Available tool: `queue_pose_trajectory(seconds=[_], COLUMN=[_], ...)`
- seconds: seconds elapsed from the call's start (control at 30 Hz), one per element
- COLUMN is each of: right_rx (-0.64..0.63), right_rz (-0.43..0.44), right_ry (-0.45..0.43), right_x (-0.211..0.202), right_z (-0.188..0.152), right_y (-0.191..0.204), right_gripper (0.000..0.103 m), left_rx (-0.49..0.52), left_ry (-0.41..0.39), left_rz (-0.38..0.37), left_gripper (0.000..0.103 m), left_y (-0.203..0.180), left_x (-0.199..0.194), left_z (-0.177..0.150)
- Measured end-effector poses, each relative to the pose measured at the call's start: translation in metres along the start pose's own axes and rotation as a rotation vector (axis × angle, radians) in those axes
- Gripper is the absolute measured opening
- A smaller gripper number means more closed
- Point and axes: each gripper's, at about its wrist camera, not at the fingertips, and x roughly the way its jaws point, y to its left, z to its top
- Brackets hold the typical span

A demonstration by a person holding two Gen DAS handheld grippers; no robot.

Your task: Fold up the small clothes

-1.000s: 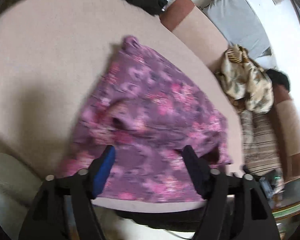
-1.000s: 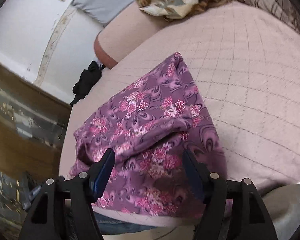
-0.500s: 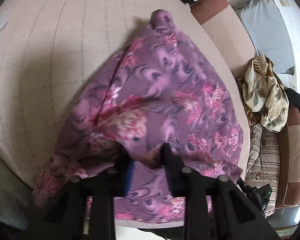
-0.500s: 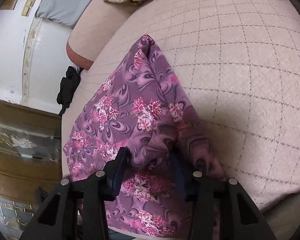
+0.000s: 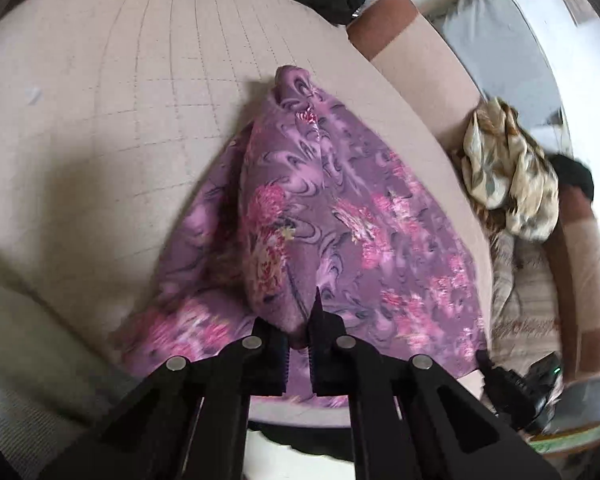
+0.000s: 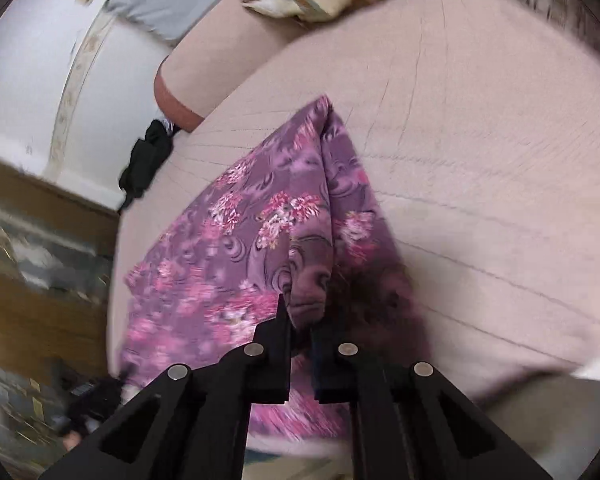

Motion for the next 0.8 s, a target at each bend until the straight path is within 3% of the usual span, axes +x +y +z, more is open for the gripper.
queue_pose_trajectory(seconds=[0.1, 0.17, 0.27, 0.43, 0.57, 0.67, 0.8], right_rx=[-0.011, -0.039, -0.051, -0.077, -0.132, -0.14, -0.198], right_rz=[-0.119, -0.184, -0.207, -0.278, -0.267, -0.272, -0.305], right_ry=[0.07, 0.052, 0.026, 0.105, 0.045, 0.063, 0.043], right_x=[0.022, 0.028, 0.02, 0.046, 0.033, 0.042, 0.049], right_z=[-0.008, -0.004, -0.006, -0.007, -0.007, -0.006, -0.007], right_y=[-0.002, 0.007, 0.012, 0.013, 0.024, 0.021, 0.033], right_gripper=[0.008, 0.008, 0.007, 0.007, 0.008, 0.008, 0.014], left_rx=[0.006, -0.004, 0.039, 0.014, 0.063, 0.055, 0.161], left_ry=[0.038, 0.038, 0.007, 0.033, -0.055, -0.01, -0.074], left_rz=[0.09, 0.079, 0.102, 0.155, 0.172, 0.218, 0.29], left_gripper=[0.007, 0.007, 0.007, 0.007, 0.007, 0.008, 0.013], left_y=[0.008, 0.004, -0.004, -0.001, -0.016, -0.014, -0.035], left_x=[0.026, 0.028, 0.021, 0.035, 0.021, 0.037, 0.034], left_z=[-0.004, -0.005, -0.008, -0.002, -0.005, -0.004, -0.01])
